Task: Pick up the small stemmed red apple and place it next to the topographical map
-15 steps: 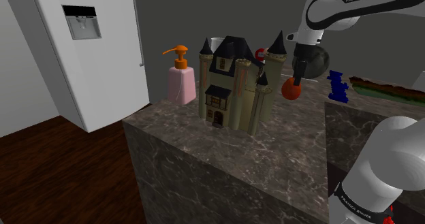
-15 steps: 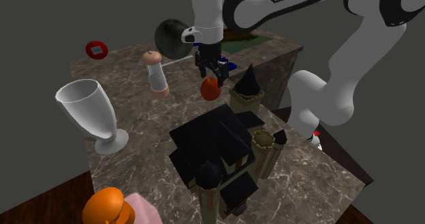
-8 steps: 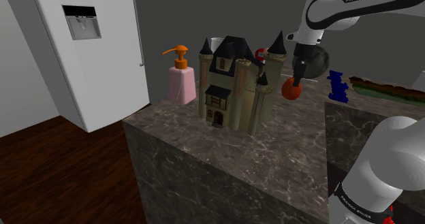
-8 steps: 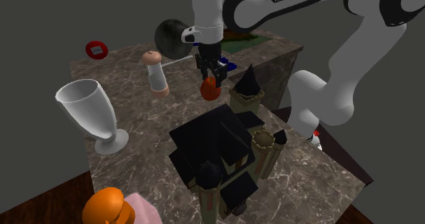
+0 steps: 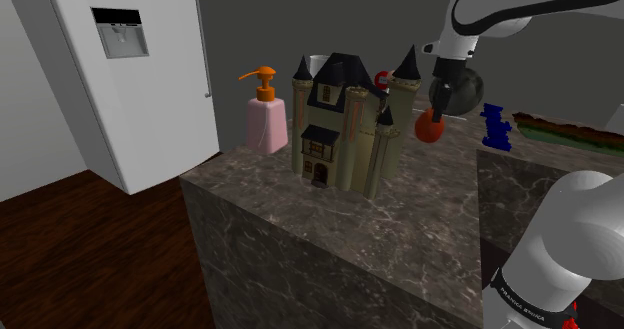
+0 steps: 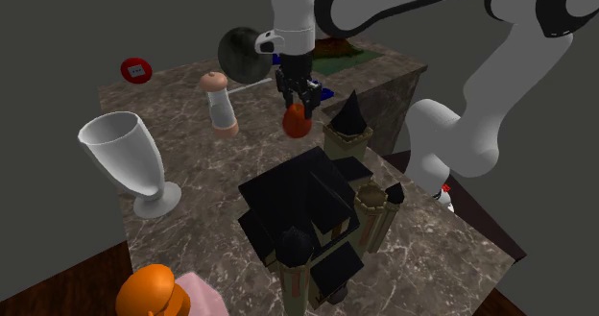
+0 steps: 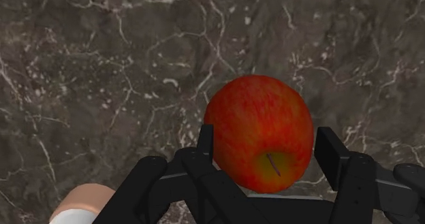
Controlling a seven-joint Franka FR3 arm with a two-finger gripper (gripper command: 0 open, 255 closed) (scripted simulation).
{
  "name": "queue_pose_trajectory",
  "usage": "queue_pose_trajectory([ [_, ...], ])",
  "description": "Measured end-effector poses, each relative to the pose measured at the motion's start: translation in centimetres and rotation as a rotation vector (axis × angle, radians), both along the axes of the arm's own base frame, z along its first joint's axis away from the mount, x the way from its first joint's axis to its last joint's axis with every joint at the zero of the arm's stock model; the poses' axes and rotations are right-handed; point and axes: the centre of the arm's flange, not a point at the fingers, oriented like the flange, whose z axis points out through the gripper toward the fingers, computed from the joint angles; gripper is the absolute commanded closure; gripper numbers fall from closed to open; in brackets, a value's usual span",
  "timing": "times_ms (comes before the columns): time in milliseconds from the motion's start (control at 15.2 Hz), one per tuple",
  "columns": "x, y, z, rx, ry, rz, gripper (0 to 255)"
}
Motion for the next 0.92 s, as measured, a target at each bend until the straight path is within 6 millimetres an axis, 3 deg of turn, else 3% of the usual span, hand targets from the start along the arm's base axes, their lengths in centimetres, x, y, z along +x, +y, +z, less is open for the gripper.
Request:
queue_pose_trajectory([
  [924,0.0,0.1,7.3,0.000,0.000,0.000,255],
])
